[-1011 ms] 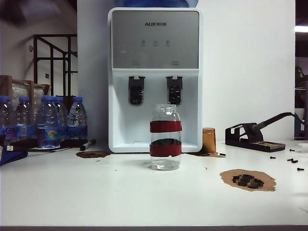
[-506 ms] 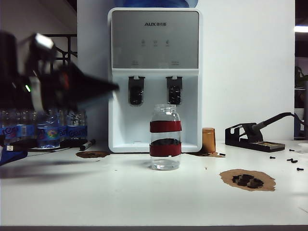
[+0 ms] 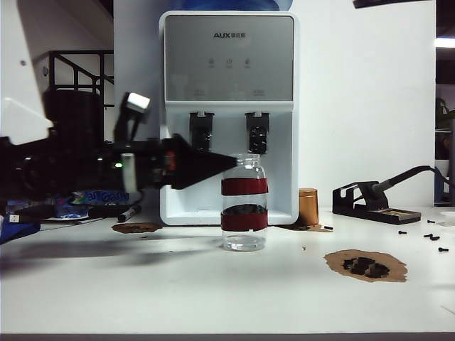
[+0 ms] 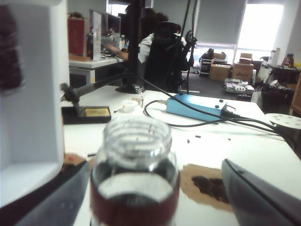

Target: Pick up the water bottle with two loops of red belts, then reach the front water dispenser and gently press the gray-black baffle horizontally to get a little water.

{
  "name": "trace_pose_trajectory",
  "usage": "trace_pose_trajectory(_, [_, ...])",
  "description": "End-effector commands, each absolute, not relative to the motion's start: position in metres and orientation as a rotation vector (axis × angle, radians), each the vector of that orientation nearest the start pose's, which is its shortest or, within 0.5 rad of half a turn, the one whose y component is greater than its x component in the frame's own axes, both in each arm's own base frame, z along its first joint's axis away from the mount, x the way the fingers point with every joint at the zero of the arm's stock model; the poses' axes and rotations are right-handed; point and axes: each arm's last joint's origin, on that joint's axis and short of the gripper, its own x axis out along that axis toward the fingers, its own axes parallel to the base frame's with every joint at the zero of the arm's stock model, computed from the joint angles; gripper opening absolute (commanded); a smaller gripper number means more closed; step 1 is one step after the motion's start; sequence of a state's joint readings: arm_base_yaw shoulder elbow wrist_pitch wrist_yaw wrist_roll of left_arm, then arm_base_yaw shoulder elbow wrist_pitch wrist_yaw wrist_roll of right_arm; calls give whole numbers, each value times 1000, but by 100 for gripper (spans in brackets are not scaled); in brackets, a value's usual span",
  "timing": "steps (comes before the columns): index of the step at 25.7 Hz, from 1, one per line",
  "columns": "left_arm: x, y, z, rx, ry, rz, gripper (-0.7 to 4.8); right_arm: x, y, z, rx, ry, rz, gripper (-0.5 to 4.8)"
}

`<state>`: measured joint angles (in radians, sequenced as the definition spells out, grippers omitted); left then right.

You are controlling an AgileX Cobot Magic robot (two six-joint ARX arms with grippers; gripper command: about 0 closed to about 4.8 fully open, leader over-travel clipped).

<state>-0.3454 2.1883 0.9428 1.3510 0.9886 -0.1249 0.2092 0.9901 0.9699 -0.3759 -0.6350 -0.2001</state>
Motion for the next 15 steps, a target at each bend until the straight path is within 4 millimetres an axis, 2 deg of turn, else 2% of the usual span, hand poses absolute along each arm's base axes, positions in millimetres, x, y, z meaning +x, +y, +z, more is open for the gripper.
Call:
trace_pose_trajectory(1, [363, -167, 116, -48, -50, -1333, 479, 195, 62, 350, -101, 262, 950, 479])
trace_pose_trajectory(6, [361, -189, 107, 37, -35, -1265, 479, 193, 63, 351, -90, 254, 997, 479])
trace_pose_trajectory(12, [366, -202, 99, 104, 5, -1182, 479, 193, 63, 351, -87, 254, 1001, 479])
trace_pose_trajectory(13, [367, -202, 98, 106, 9, -1161, 404, 193, 63, 351, -87, 254, 1003, 479])
trace_pose_trajectory(15, [368, -202, 97, 108, 13, -1132, 191, 193, 63, 351, -84, 255, 1005, 479])
